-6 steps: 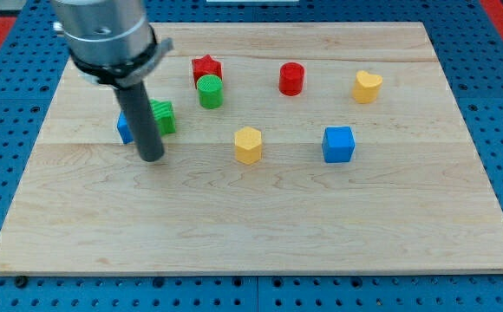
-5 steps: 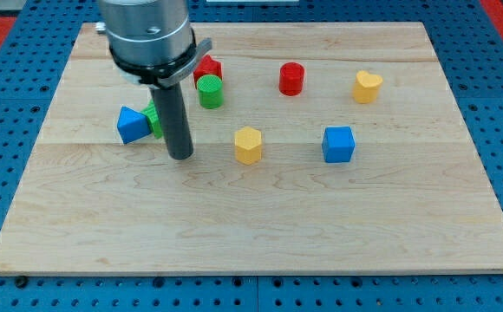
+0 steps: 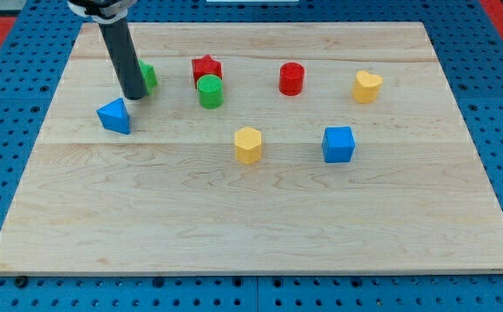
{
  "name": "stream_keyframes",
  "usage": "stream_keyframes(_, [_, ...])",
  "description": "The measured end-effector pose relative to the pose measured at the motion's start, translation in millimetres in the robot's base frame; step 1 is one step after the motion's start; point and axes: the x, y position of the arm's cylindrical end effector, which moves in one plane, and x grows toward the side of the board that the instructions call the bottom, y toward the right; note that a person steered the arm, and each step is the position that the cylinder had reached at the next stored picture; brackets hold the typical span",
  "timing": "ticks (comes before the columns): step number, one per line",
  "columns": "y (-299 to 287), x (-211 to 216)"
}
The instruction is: Move green star towards the top left
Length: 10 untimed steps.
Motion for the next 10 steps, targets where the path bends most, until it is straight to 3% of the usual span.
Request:
stream_keyframes(4, [33.7,-30.1])
stream_keyframes(10, [-32.3,-90.2])
